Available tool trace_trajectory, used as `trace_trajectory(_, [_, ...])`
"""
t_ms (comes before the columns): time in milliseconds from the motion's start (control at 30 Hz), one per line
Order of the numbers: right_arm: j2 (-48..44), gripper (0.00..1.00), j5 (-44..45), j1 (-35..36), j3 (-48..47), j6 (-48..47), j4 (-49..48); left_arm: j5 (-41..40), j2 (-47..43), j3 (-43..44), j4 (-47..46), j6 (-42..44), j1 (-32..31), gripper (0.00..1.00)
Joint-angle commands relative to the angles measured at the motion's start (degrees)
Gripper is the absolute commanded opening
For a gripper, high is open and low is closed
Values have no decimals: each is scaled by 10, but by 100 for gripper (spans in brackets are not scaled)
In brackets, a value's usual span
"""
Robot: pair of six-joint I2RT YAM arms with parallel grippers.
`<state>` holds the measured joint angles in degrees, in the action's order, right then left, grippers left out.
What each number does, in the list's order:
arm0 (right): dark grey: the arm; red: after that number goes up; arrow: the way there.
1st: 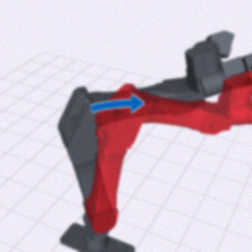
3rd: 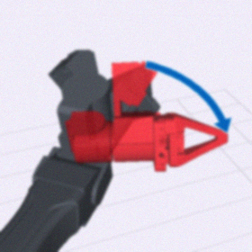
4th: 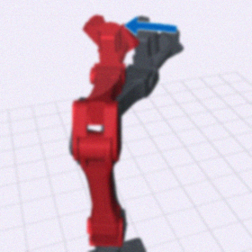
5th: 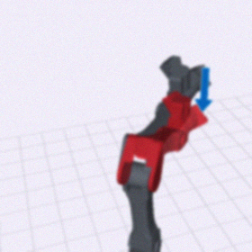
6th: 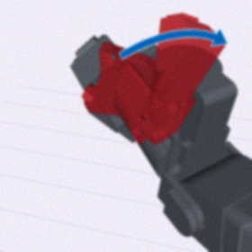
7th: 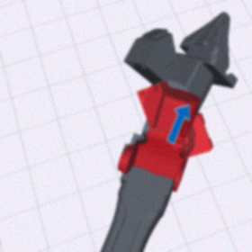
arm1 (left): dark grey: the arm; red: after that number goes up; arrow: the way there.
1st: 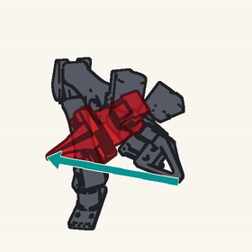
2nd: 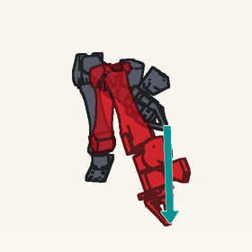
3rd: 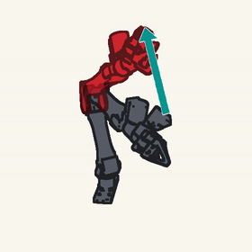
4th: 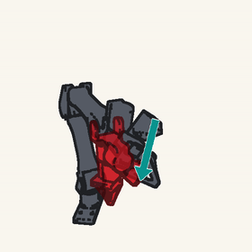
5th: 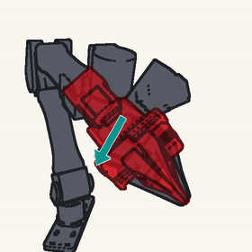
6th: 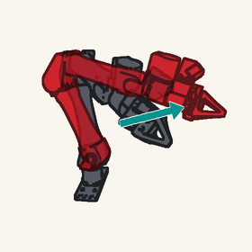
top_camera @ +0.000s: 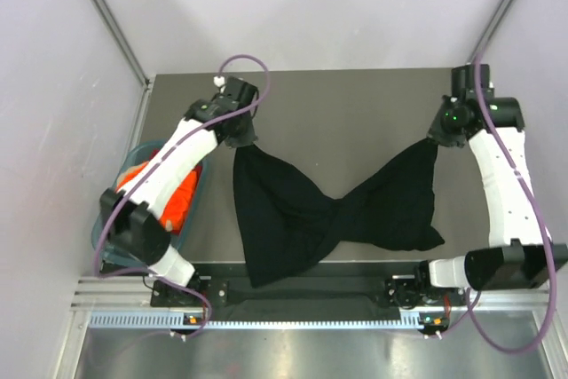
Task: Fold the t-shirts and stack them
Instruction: Flatten the tshirt out
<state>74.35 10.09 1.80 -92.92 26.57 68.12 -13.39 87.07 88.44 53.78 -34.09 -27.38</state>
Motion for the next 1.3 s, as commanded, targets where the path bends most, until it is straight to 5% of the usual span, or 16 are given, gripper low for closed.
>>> trace_trajectory(0, [6, 0, -35, -6, 3, -13, -47, -28, 54, 43, -23, 30, 3, 0])
trace_trajectory(333, [97, 0, -37, -14, -61, -32, -69, -82, 216, 217, 15, 88, 5, 0])
trace_trajectory(600, [95, 0, -59, -14, -129, -16, -92, -97, 161, 245, -17, 97, 5, 0])
trace_trajectory(933, [79, 0, -174, -35, -287, 99, -250, -92, 58, 327, -81, 77, 16, 0])
trace_trajectory(1067, [-40, 0, -189, -34, -137, 103, -183, -78, 15, 259, -76, 71, 16, 0])
trace_trajectory(1200, [-211, 0, -220, -22, 211, 128, -163, -62, -44, 136, -73, 73, 16, 0])
trace_trajectory(1267, [-280, 0, -244, 7, 287, 143, -128, -57, -73, 64, -68, 72, 16, 0])
